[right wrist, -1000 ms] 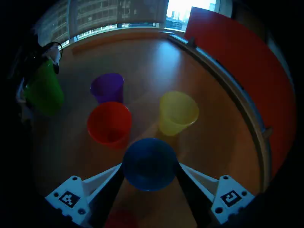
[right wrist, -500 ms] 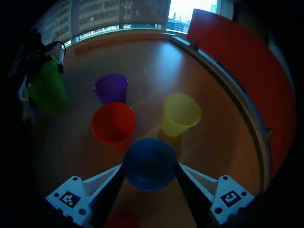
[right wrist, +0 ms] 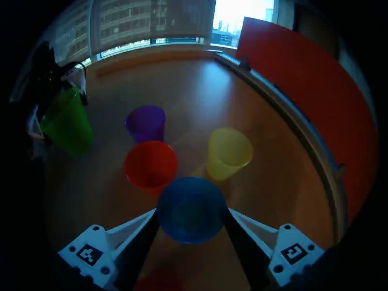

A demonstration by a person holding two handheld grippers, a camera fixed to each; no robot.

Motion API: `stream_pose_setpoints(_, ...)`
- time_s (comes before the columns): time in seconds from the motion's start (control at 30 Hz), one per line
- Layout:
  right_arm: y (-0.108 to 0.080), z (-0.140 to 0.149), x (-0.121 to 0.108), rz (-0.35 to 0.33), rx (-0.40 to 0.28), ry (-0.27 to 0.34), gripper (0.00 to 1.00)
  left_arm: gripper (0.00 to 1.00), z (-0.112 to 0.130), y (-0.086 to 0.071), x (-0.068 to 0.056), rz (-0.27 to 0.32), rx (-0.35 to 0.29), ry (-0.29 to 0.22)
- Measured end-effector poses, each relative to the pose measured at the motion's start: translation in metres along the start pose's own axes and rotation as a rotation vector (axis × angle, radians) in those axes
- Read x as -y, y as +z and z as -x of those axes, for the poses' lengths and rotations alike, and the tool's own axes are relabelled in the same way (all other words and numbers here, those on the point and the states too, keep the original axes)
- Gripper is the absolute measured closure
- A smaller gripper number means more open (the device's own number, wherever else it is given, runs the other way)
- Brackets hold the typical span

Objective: Pour water

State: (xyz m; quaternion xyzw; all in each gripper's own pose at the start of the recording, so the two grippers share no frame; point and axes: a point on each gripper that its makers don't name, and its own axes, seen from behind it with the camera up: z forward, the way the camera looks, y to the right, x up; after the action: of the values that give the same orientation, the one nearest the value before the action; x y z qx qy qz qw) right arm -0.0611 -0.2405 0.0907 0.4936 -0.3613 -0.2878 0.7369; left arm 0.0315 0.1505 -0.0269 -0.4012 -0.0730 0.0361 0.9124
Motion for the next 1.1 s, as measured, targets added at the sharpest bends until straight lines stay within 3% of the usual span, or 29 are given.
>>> stream_pose_setpoints(1.1,-0.056,-0.027,0.011,0.073,-0.265,0.098,0.08,0.15,-0.011,0.000,-0.014,-0.002,-0.006,0.009)
